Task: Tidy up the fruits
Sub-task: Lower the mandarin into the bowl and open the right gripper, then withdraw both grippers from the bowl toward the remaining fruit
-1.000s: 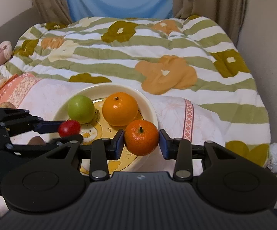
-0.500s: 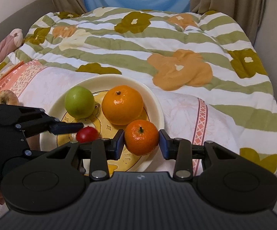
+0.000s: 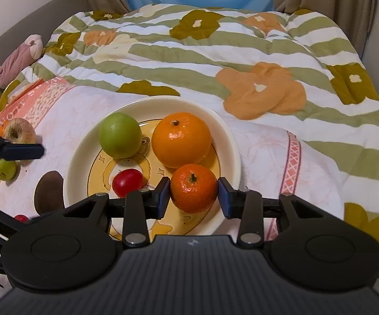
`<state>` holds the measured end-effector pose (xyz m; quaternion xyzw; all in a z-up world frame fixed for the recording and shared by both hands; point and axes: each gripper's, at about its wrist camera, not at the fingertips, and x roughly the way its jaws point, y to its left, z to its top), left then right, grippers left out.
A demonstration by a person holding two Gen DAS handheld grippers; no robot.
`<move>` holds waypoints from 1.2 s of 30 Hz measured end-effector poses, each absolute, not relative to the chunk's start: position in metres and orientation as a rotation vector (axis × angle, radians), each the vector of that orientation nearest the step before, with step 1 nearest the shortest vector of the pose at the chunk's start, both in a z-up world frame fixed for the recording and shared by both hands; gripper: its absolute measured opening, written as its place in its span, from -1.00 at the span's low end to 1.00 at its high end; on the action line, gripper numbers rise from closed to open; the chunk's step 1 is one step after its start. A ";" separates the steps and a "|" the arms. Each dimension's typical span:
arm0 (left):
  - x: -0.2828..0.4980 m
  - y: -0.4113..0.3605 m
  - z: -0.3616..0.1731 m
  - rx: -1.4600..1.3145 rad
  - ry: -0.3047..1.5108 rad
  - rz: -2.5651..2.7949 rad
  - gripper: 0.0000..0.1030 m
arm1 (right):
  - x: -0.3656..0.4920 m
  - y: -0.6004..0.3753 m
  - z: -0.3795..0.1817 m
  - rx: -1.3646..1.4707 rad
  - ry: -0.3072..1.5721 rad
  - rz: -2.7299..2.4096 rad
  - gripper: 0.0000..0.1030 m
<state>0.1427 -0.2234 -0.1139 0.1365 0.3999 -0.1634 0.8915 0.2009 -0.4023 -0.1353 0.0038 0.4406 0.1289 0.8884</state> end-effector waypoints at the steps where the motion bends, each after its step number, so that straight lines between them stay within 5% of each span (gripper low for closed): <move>1: 0.141 -0.219 -0.113 0.273 0.832 -0.327 0.85 | 0.201 -0.400 -0.136 -0.001 0.916 0.273 0.04; 10: 0.137 -0.204 -0.110 0.237 0.842 -0.279 0.85 | 0.200 -0.386 -0.146 -0.058 0.902 0.277 0.10; 15: 0.131 -0.200 -0.107 0.217 0.844 -0.271 0.85 | 0.193 -0.382 -0.137 -0.068 0.881 0.274 1.00; 36: 0.057 -0.134 -0.048 0.180 0.746 -0.178 0.85 | 0.109 -0.369 -0.063 -0.056 0.798 0.169 1.00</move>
